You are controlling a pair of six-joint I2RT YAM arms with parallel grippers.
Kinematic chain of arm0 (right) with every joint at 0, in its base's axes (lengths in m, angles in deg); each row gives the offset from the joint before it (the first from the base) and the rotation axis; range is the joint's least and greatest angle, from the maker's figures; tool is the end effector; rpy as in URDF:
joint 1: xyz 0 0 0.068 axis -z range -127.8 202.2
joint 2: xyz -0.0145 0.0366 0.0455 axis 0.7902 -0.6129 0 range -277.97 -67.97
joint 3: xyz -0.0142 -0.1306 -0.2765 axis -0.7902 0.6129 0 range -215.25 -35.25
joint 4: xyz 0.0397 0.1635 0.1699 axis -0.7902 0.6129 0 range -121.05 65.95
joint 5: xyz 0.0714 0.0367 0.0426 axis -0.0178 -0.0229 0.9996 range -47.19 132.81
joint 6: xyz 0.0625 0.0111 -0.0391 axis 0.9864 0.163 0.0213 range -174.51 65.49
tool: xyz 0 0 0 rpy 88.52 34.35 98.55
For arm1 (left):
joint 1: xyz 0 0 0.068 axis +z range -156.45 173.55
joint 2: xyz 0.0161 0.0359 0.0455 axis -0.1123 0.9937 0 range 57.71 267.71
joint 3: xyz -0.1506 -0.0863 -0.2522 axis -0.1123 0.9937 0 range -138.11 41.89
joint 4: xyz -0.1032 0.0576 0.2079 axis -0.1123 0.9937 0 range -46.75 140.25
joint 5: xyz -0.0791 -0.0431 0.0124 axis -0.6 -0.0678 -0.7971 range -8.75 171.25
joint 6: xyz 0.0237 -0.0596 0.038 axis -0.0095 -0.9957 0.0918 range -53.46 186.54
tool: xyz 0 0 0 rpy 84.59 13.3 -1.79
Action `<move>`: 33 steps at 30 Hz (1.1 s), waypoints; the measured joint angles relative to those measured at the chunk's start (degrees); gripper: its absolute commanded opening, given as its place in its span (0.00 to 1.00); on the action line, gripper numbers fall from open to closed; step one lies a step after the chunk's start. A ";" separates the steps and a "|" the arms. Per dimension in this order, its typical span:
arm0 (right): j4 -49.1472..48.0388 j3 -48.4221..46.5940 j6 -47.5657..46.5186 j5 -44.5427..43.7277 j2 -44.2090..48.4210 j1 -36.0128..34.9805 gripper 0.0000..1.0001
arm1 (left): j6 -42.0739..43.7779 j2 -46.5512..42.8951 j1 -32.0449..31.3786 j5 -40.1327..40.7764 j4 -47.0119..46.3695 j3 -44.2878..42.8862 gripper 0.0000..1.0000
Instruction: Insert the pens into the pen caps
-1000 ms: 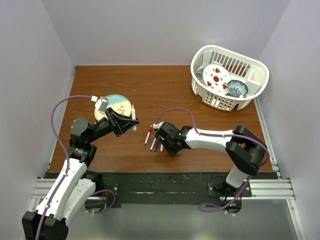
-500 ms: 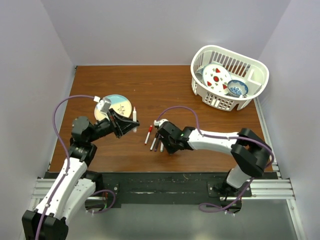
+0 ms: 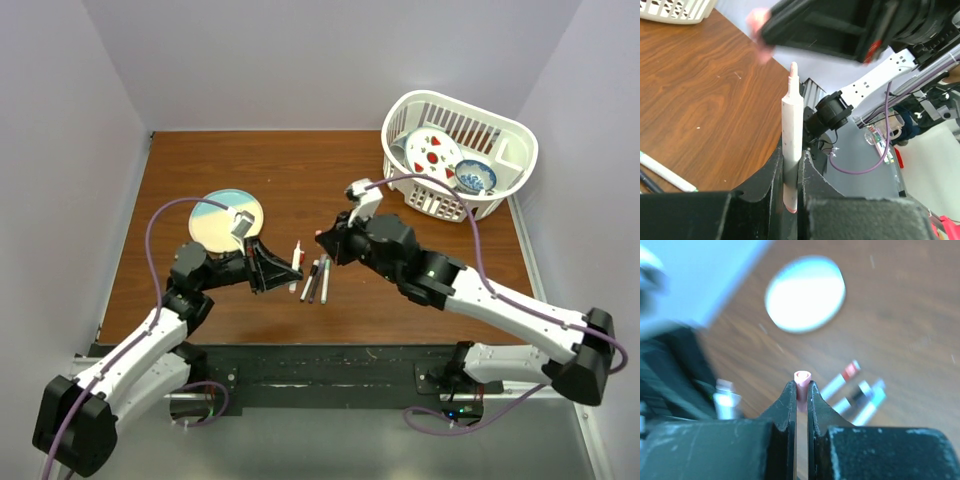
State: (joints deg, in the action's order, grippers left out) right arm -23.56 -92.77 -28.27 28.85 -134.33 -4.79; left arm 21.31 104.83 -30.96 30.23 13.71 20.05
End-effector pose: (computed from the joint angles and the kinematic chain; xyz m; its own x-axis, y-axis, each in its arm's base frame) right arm 0.1529 0.2075 0.3742 -0.4415 0.1080 -0.8907 -0.5491 0.7526 0.3635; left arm 0.1213 -0.1089 0.3005 -0.6383 -0.1996 -0.7434 0.7287 0.1546 -0.6672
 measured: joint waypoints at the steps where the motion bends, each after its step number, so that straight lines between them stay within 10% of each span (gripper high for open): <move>1: -2.51 0.74 0.48 -0.22 1.70 0.00 0.00 | -0.81 0.52 -0.20 -0.13 -1.57 0.33 0.00; 33: -29.33 9.09 12.22 6.75 3.41 0.00 0.00 | -9.94 4.44 -0.76 -3.02 -18.12 2.73 0.00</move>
State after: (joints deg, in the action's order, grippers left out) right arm -52.90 -83.68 -16.06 35.61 -130.92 -4.79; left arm 11.36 109.26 -31.72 27.21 -4.41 22.78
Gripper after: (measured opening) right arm 0.047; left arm 0.125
